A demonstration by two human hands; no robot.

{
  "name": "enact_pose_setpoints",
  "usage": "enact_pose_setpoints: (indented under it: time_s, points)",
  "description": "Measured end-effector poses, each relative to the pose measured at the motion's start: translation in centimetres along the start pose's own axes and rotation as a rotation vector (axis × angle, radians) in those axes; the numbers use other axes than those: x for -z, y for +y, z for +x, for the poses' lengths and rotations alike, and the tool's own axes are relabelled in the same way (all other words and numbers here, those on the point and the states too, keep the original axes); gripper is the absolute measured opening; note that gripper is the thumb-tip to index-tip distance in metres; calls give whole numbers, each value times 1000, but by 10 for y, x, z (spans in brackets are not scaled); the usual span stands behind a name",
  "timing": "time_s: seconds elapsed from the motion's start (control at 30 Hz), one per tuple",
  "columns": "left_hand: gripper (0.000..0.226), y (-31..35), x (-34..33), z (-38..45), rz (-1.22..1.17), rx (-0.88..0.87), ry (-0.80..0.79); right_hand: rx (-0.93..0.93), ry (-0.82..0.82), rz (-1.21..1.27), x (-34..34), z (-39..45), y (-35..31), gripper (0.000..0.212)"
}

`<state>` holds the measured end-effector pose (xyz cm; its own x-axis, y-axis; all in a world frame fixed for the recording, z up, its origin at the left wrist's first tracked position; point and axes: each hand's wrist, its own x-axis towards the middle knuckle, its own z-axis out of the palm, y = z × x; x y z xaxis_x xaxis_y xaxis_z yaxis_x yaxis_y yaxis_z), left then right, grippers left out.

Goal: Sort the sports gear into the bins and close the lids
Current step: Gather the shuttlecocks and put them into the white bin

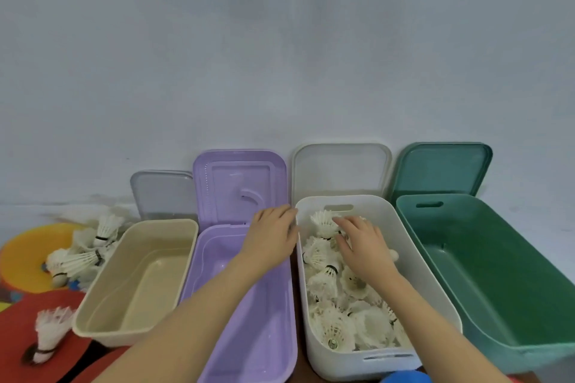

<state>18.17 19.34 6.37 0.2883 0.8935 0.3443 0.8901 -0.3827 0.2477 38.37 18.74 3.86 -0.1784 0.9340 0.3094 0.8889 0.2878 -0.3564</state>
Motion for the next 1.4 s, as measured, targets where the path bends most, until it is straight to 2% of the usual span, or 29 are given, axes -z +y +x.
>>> enact_pose_setpoints:
  time_s: [0.17, 0.27, 0.37, 0.6, 0.83, 1.07, 1.27, 1.33, 1.4]
  points:
    - [46, -36, 41, -36, 31, -4, 58, 77, 1, 124, -1, 2, -55, 35]
    - [44, -73, 63, -59, 57, 69, 99, 121, -6, 193, -13, 9, -96, 32]
    - [43, -120, 83, -84, 115, 165, 54, 131, -24, 271, -38, 18, -147, 29]
    - [59, -227, 105, -131, 94, 330, -17, 112, -136, 273, -98, 45, -247, 29]
    - [39, -343, 115, -165, 52, 376, -48, 149, -199, 257, -171, 78, -338, 30]
    - [51, -431, 106, -169, 20, 429, -132, 202, -334, 177, -229, 124, -396, 42]
    - [60, -469, 84, -155, -41, 446, -227, 199, -465, 76, -275, 167, -419, 66]
    - [63, -478, 74, -151, -93, 447, -257, 195, -469, 54, -287, 173, -424, 69]
    - [68, -484, 64, -149, -170, 447, -287, 203, -407, 19, -296, 172, -425, 62]
